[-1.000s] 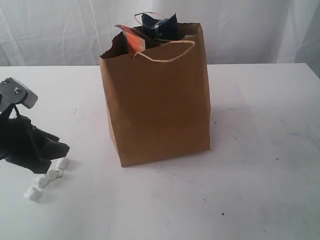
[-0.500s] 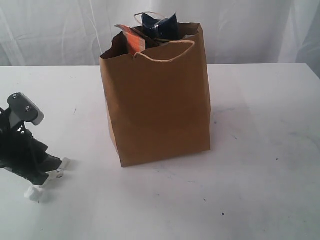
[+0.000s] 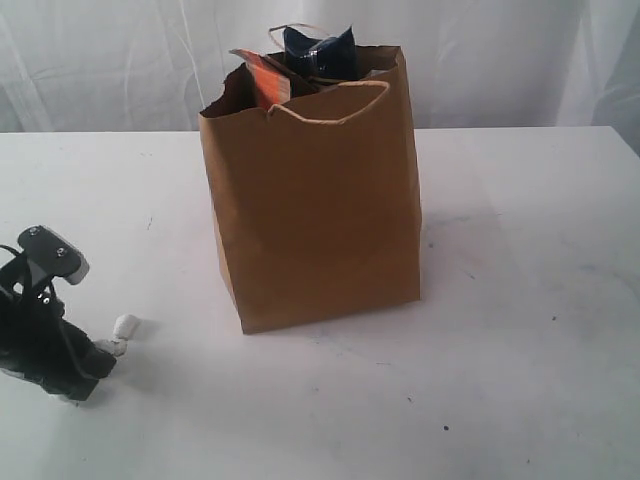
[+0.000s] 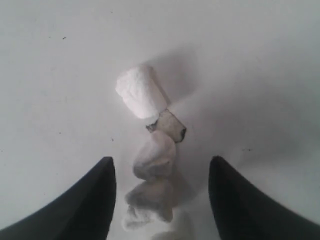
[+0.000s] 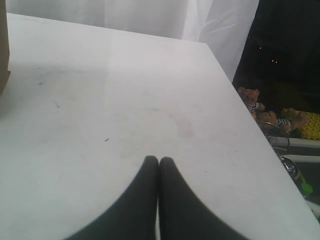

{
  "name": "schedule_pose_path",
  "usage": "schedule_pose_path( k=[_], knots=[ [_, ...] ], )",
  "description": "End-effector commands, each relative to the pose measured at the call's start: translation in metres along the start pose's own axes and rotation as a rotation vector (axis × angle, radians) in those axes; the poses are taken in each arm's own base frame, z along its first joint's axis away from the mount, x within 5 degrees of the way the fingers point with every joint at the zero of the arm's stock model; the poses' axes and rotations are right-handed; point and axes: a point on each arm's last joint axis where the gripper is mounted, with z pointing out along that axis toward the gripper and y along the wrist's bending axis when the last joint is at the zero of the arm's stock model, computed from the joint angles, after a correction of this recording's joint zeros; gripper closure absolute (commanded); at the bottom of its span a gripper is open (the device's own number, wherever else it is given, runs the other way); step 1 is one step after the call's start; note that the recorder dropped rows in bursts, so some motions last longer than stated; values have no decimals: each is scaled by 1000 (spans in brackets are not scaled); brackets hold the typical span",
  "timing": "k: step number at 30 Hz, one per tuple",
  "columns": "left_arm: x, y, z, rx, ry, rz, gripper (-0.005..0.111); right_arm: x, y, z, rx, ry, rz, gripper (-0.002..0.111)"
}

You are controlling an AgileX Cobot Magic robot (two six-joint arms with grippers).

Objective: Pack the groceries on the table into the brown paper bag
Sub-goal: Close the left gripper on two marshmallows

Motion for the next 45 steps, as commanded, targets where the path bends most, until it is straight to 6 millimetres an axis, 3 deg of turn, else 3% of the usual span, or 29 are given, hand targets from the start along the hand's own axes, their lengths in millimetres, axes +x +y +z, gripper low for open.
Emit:
schedule_pose_path(
  k=[1, 9, 11, 18, 26, 31, 35, 45],
  knots=[
    [2, -2, 0, 17, -1, -44, 54, 0, -1, 0, 11, -6, 1, 108],
    [2, -3, 0, 23, -1, -99, 100, 0, -1, 0, 11, -6, 1, 108],
    [2, -3, 0, 30, -2, -125, 107, 0, -1, 0, 11, -6, 1, 108],
    [-4, -7, -9, 52, -38, -185, 107, 0, -1, 0, 11, -6, 1, 108],
    [-23, -12, -43, 34, -177, -165, 107, 0, -1, 0, 11, -6, 1, 108],
    [-27, -14, -55, 14, -221, -147, 107, 0, -1, 0, 11, -6, 1, 108],
    [-27, -14, -55, 15, -220, -144, 107, 0, -1, 0, 11, -6, 1, 108],
    [-19, -9, -33, 23, -138, -169, 107, 0, -1, 0, 11, -6, 1, 108]
  ],
)
